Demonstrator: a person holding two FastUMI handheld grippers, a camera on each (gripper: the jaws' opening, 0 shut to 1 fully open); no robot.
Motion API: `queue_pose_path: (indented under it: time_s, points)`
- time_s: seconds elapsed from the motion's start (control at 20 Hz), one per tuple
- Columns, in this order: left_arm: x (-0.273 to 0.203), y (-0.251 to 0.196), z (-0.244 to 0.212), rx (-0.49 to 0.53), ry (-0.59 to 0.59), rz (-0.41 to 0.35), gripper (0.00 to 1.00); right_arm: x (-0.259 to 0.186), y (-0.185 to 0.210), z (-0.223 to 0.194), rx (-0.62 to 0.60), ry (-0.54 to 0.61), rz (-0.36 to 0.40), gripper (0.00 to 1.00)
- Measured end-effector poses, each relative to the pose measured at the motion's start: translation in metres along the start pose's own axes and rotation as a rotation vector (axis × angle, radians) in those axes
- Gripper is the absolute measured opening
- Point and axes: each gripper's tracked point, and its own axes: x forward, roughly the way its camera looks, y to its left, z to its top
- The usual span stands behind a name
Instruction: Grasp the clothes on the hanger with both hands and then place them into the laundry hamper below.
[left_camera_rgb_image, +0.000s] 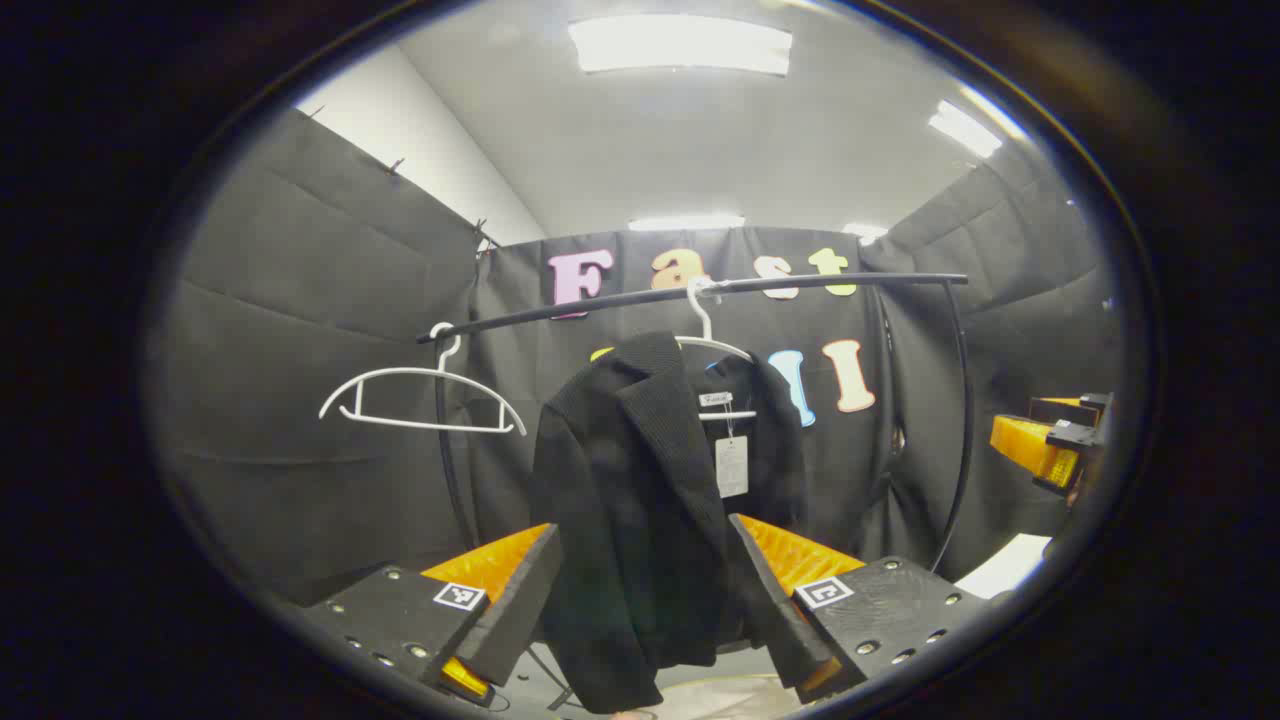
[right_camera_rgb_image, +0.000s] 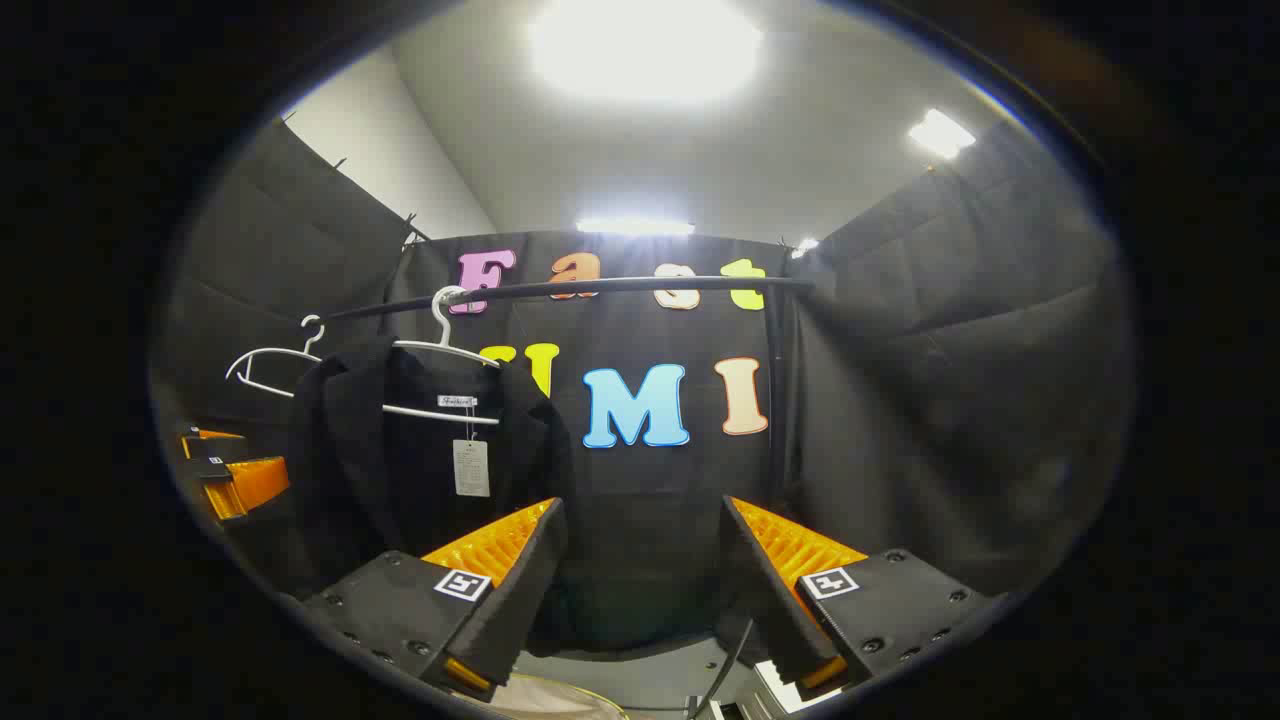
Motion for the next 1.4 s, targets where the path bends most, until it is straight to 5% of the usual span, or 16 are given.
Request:
queue_pose_path:
  time_s: [0.85, 1.4]
  points:
    - [0.002, -0.006, -0.002, 0.002, 0.003, -0.024, 0.96, 0.0, 0.012, -0.009, 0.018, 0.018, 0.015, 0.97]
    - [0.018, -0.002, 0.014, -0.008, -0.015, -0.062, 0.97, 0.018, 0.063, -0.011, 0.078, 0.043, 0.09, 0.97]
